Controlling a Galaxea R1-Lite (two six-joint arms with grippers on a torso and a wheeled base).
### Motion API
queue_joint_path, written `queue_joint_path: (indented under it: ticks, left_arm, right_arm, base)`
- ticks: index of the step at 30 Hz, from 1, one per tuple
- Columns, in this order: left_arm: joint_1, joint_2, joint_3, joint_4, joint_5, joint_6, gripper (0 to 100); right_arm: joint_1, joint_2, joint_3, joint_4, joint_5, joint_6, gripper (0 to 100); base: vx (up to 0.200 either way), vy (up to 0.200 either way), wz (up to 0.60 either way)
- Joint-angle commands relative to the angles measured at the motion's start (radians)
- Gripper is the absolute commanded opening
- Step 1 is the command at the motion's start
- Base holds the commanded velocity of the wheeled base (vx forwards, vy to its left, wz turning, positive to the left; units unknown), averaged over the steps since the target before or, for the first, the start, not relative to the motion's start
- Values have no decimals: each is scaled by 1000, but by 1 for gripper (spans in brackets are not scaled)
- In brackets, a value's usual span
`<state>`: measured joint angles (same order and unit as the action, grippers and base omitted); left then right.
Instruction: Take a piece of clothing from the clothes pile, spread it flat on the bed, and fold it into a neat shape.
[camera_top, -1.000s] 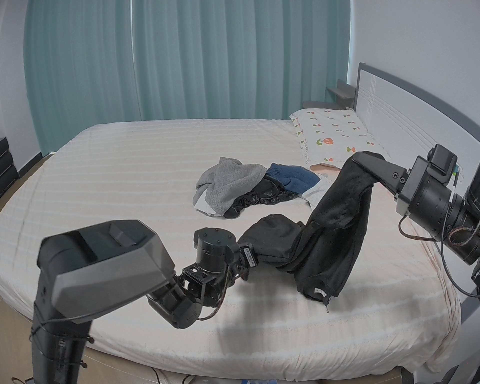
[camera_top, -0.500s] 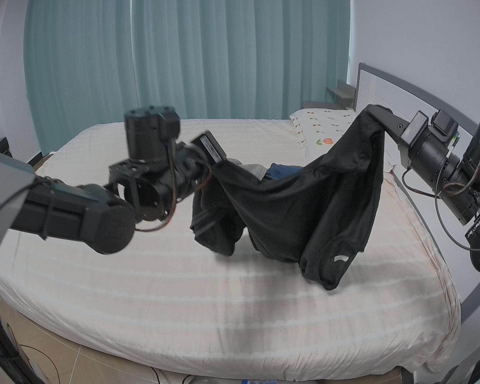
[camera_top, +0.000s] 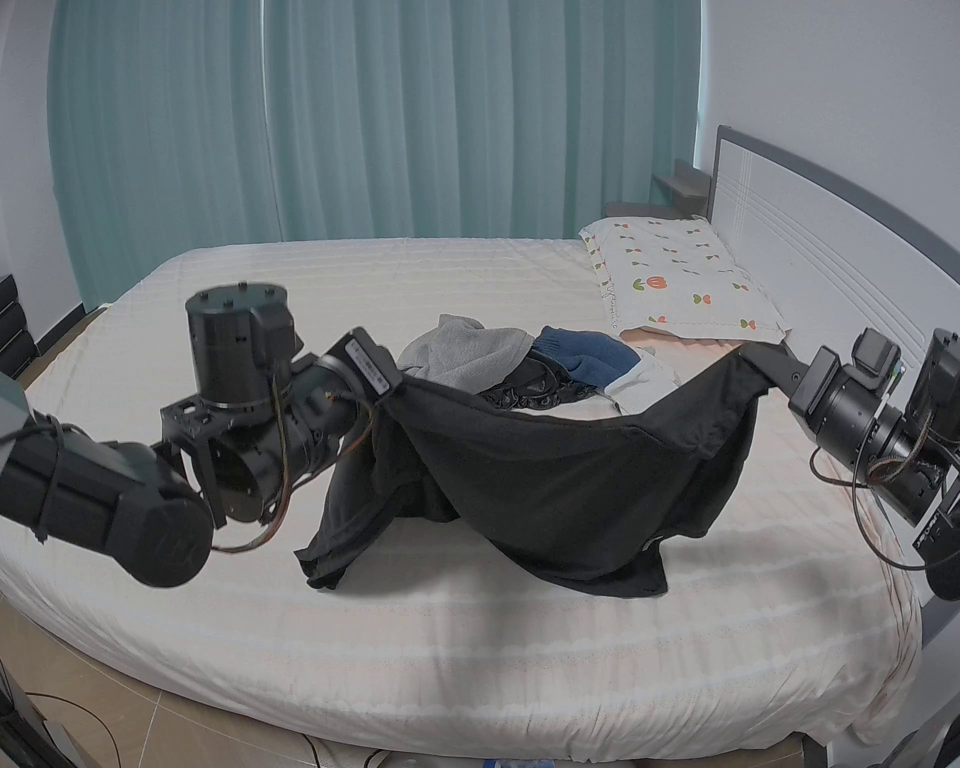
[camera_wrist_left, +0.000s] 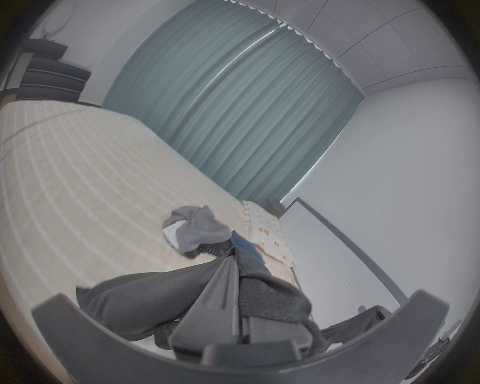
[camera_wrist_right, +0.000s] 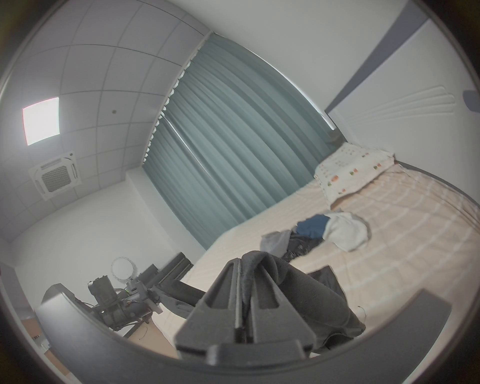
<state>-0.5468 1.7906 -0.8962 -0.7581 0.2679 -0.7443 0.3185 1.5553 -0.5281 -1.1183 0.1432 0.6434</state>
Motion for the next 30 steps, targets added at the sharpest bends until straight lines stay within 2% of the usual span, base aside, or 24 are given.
queue_joint_path:
  ticks: [1, 2, 5, 6, 10, 17, 18, 19, 25, 30]
  left_arm:
    - [-1, 9, 164, -92, -30, -41, 0]
    - [-1, 10, 186, -130, -52, -79, 0]
    - [-1, 6, 204, -142, -75, -116, 0]
    - [5, 4, 229, -144, -110, -153, 0]
    - [10, 15, 252, -145, -147, -170, 0]
    - [-7, 3, 321, -176, -145, -110, 0]
    - [-8, -2, 345, -198, -150, -58, 0]
    - [-8, -2, 350, -204, -148, -47, 0]
    - [-7, -2, 339, -207, -139, -44, 0]
    - [-7, -2, 355, -207, -139, -44, 0]
  right_arm:
    - [-22, 46, 76, -3, 6, 1, 0]
    - [-10, 55, 89, -3, 1, 2, 0]
    - [-12, 65, 97, -3, 1, 5, 0]
    - [-12, 69, 97, -5, -2, 19, 0]
    - [-7, 69, 105, -3, -7, 74, 0]
    - [-7, 68, 111, -3, -7, 78, 0]
    - [-7, 68, 111, -3, -7, 79, 0]
    - [-7, 68, 112, -3, -7, 79, 0]
    - [-6, 69, 112, -3, -7, 79, 0]
    - [8, 69, 114, -3, -7, 79, 0]
  base:
    - [0, 0, 0]
    - [0, 0, 0]
    - [0, 0, 0]
    - [0, 0, 0]
    - [0, 0, 0]
    - [0, 0, 0]
    - [0, 0, 0]
    - [0, 0, 0]
    - [0, 0, 0]
    - [-200, 0, 0]
